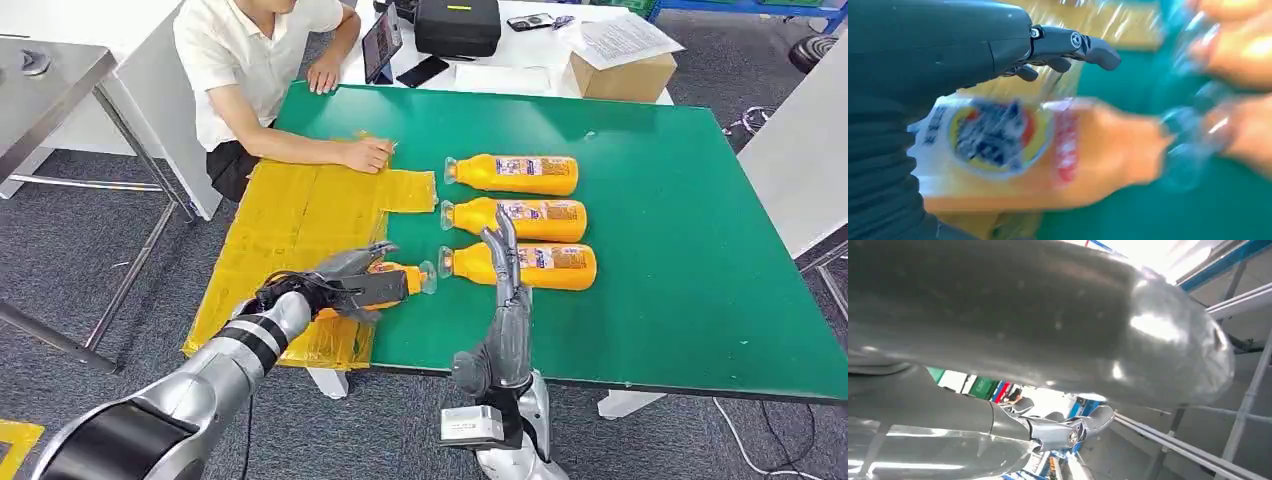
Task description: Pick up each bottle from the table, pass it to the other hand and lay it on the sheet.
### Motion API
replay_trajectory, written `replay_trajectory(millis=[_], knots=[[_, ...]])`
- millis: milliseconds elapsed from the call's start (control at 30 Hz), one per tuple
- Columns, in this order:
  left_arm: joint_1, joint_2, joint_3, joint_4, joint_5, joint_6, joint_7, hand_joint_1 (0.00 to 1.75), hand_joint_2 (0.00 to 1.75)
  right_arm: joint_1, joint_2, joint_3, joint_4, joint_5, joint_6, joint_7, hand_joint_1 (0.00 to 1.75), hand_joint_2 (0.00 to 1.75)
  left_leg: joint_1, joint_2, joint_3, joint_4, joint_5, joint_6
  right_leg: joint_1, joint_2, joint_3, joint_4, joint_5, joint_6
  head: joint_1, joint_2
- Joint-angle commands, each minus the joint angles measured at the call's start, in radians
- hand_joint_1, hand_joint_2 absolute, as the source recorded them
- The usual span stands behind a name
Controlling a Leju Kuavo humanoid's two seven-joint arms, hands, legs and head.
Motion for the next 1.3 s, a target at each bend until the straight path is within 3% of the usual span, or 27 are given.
replay_trajectory(millis=[33,100,267,433,500,600,700,767,800,833,900,1033,1300], knots=[[0.357,0.013,-0.208,-0.690,-0.130,0.569,-0.016,0.00,1.75,0.072,-0.006,-0.070,-0.016,0.078,-0.004,-0.001,0.00,0.00,-0.001,-0.002,0.003,-0.003,-0.001,-0.001,-0.001,-0.001,0.003,-0.002,-0.001,-0.001,0.000,0.000],[0.401,0.028,-0.231,-0.742,-0.228,0.675,0.002,0.00,1.75,0.081,-0.001,-0.075,-0.014,0.088,-0.004,-0.001,0.00,0.00,-0.002,0.000,0.006,-0.004,-0.002,-0.001,-0.002,0.002,0.005,-0.002,-0.003,-0.001,0.000,0.000],[0.401,0.028,-0.231,-0.742,-0.228,0.675,0.002,0.00,1.75,0.081,-0.001,-0.075,-0.014,0.088,-0.004,-0.001,0.00,0.00,-0.001,-0.001,-0.002,-0.001,-0.001,-0.001,-0.001,0.000,-0.002,0.000,-0.002,-0.001,0.000,0.000],[0.403,0.034,-0.223,-0.739,-0.259,0.713,0.003,0.00,1.75,0.079,0.002,-0.076,-0.005,0.092,-0.004,-0.001,0.00,0.00,-0.001,-0.001,0.000,-0.001,-0.001,-0.002,-0.001,0.001,-0.002,0.000,-0.002,-0.003,0.000,0.000],[0.491,-0.017,-0.127,-0.826,-0.422,0.713,-0.025,0.00,1.75,0.090,0.008,-0.088,0.000,0.103,-0.004,-0.001,0.00,0.00,-0.001,0.000,-0.002,-0.001,0.000,-0.001,-0.001,0.001,-0.003,0.000,-0.001,-0.002,0.000,0.000],[0.559,-0.030,-0.133,-0.865,-0.431,0.713,-0.048,0.00,1.75,0.127,0.023,-0.159,0.013,0.222,-0.004,-0.001,0.00,0.00,-0.001,0.002,0.000,-0.001,-0.001,-0.001,-0.001,0.003,-0.002,0.000,-0.002,-0.002,0.000,0.000],[0.627,-0.005,-0.239,-0.935,-0.016,0.623,-0.061,0.00,1.75,0.177,0.052,-0.392,0.084,0.487,-0.004,0.058,0.00,0.00,-0.001,-0.004,0.003,-0.003,-0.001,-0.001,-0.001,-0.002,0.003,-0.002,-0.003,-0.002,0.000,0.000],[0.687,-0.022,-0.237,-0.965,0.315,0.554,-0.126,0.00,1.75,0.181,0.005,-0.509,0.117,0.483,-0.004,0.049,0.00,0.00,-0.001,-0.004,0.003,-0.003,-0.001,-0.001,-0.001,-0.002,0.003,-0.002,-0.003,-0.002,0.000,0.000],[0.689,-0.017,-0.243,-0.958,0.325,0.557,-0.135,0.00,1.75,0.182,-0.013,-0.524,0.127,0.450,-0.004,0.023,0.00,1.75,-0.001,-0.003,0.001,-0.003,-0.001,-0.001,0.000,-0.002,0.001,-0.003,-0.002,-0.001,0.000,0.000],[0.706,-0.024,-0.217,-0.950,0.537,0.480,-0.114,0.00,1.75,0.188,-0.018,-0.599,0.121,0.489,-0.004,0.029,0.00,1.75,-0.001,-0.004,0.002,-0.003,-0.001,-0.001,-0.001,-0.003,0.002,-0.002,-0.002,-0.002,0.000,0.000],[0.696,-0.038,-0.149,-0.896,0.783,0.488,-0.147,0.00,1.75,0.200,-0.032,-0.688,0.090,0.471,-0.004,-0.001,0.00,1.75,-0.002,-0.006,0.000,-0.003,-0.001,0.000,-0.001,-0.004,0.000,-0.002,-0.002,-0.001,0.000,0.000],[0.675,-0.012,-0.109,-0.879,1.001,0.439,-0.156,0.00,1.75,0.187,-0.074,-0.688,0.094,0.394,-0.004,-0.001,0.00,1.75,-0.003,-0.005,0.000,-0.003,-0.001,-0.001,-0.004,-0.002,-0.001,-0.001,-0.002,-0.002,0.000,0.000],[0.666,0.019,-0.130,-0.864,1.092,0.412,-0.121,0.00,1.75,0.210,-0.079,-0.661,-0.006,0.324,-0.004,-0.001,0.00,1.75,-0.004,-0.003,-0.001,-0.002,-0.001,-0.001,-0.004,0.000,-0.003,0.000,-0.002,-0.002,0.000,0.000]])
